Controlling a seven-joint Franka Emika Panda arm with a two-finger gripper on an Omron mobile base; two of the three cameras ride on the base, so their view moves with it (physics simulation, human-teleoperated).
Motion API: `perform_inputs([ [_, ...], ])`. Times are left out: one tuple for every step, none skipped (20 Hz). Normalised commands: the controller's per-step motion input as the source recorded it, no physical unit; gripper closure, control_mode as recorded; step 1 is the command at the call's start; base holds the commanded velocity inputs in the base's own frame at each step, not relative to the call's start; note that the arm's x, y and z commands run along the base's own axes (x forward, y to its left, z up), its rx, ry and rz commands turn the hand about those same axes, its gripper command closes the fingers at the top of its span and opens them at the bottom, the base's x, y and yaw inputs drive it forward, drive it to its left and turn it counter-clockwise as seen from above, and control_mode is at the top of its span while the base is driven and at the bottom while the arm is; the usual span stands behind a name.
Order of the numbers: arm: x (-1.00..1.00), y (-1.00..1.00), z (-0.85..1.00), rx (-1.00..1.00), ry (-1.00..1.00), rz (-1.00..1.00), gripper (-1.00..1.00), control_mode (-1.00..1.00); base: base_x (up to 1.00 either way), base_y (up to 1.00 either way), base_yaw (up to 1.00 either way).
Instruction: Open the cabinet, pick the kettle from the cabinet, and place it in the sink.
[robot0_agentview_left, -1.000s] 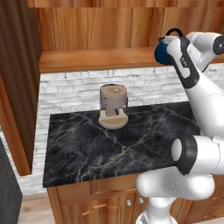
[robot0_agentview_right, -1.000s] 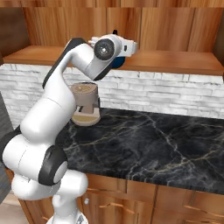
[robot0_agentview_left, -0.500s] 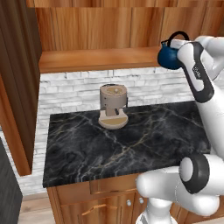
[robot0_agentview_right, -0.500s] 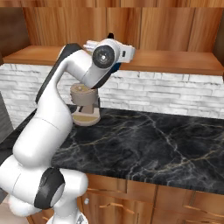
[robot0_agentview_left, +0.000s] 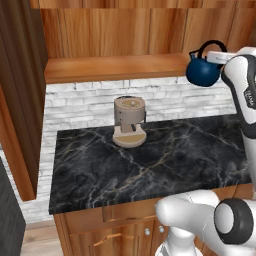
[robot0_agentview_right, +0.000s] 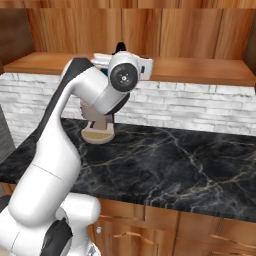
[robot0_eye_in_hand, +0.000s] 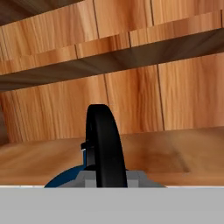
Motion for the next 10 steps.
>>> perform_inputs([
  [-0.59,0.00,0.00,0.00,-0.02,0.07,1.00,-1.00,0.00,0.00,0.00],
  [-0.58,0.00,0.00,0.00,-0.02,0.07,1.00,-1.00,0.00,0.00,0.00],
  [-0.54,0.02,-0.03,0.00,-0.01,0.05,1.00,-1.00,0.00,0.00,0.00],
  [-0.54,0.04,-0.04,0.00,-0.01,0.05,1.00,-1.00,0.00,0.00,0.00],
  [-0.53,0.04,-0.05,0.00,-0.01,0.05,1.00,-1.00,0.00,0.00,0.00],
  [-0.54,0.04,-0.04,0.00,0.00,0.05,1.00,-1.00,0.00,0.00,0.00],
  [-0.52,0.06,-0.05,0.00,0.00,0.05,1.00,-1.00,0.00,0.00,0.00],
  [-0.52,0.06,-0.05,0.00,0.00,0.05,1.00,-1.00,0.00,0.00,0.00],
  [-0.51,0.06,-0.05,0.00,0.00,0.05,1.00,-1.00,0.00,0.00,0.00],
  [-0.52,0.05,-0.04,0.00,0.00,0.05,1.00,-1.00,0.00,0.00,0.00],
])
